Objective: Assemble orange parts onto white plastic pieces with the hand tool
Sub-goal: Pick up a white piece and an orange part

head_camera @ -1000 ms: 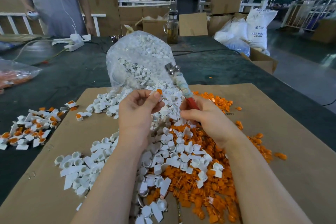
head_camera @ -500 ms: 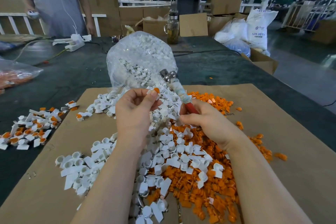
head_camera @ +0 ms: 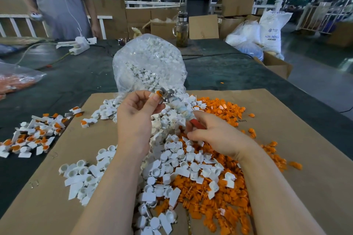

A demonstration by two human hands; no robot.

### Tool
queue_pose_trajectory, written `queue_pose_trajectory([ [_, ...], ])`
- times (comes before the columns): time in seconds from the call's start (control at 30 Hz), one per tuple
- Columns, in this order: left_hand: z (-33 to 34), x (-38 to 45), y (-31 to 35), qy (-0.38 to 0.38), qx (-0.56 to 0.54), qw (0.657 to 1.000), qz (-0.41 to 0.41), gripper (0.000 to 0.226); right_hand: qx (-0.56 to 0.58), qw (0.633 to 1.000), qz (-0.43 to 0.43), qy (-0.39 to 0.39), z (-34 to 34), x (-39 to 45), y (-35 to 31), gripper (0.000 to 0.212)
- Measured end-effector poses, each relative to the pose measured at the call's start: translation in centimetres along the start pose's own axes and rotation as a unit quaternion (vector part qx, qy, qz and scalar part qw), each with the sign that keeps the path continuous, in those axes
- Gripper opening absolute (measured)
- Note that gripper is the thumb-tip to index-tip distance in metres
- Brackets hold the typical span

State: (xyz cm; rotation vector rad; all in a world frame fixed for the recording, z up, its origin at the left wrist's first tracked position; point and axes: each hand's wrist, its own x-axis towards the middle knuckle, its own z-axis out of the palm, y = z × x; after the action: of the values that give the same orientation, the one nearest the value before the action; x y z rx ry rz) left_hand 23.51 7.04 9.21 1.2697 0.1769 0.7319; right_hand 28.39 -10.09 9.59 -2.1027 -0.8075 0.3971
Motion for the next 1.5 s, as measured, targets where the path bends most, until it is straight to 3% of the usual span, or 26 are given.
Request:
queue_pose_trajectory([
  [0.1,0.0,0.0,0.0,0.007,0.000,1.000,-0.007,0.012,-0.043,0.999,-0.017,0.018,0.3,0.2,-0.2,0.007],
  [0.27,-0.1,0.0,-0.1,0.019,0.001,1.000,-0.017,0.013,-0.058,0.997,-0.025,0.048,0.6,0.6,-0.2,0.028],
  [0.4,-0.3,0.2,0.0,0.021,-0.009,0.999,-0.038,0.012,-0.058,0.997,-0.021,0.041,1.0,0.9,0.0,0.029],
  [0.5,-0.3,0.2,0.2,0.030,-0.050,0.996,-0.066,0.010,-0.066,0.996,-0.021,0.058,1.2,1.0,0.1,0.028],
  [0.57,-0.9,0.4,0.4,0.079,-0.104,0.986,-0.099,0.007,-0.066,0.994,-0.019,0.086,1.3,1.1,0.2,0.025],
  [0.73,-3.9,1.7,1.2,0.295,-0.289,0.892,-0.183,0.020,-0.077,0.976,0.028,0.203,0.4,1.3,1.2,0.015],
  [0.87,-5.3,2.0,1.5,0.375,-0.376,0.828,-0.178,0.033,-0.124,0.950,0.114,0.264,-0.4,1.6,2.7,0.024],
  [0.97,-6.0,2.1,1.6,0.407,-0.414,0.800,-0.149,0.039,-0.153,0.936,0.160,0.273,-0.6,1.6,3.2,0.027],
  [1.2,-7.2,2.3,1.7,0.402,-0.414,0.809,-0.110,0.050,-0.177,0.930,0.208,0.247,-0.6,1.6,3.6,0.016],
  [1.33,-7.4,2.3,1.6,0.410,-0.397,0.811,-0.129,0.044,-0.176,0.929,0.219,0.242,-0.7,1.6,3.6,0.014],
  [1.4,-7.2,2.4,1.7,0.393,-0.279,0.855,-0.190,0.034,-0.183,0.926,0.222,0.243,-0.8,1.5,3.6,0.014],
  [1.5,-6.4,2.6,1.5,0.303,-0.022,0.920,-0.248,0.014,-0.185,0.925,0.233,0.236,-0.8,1.5,3.7,0.014],
])
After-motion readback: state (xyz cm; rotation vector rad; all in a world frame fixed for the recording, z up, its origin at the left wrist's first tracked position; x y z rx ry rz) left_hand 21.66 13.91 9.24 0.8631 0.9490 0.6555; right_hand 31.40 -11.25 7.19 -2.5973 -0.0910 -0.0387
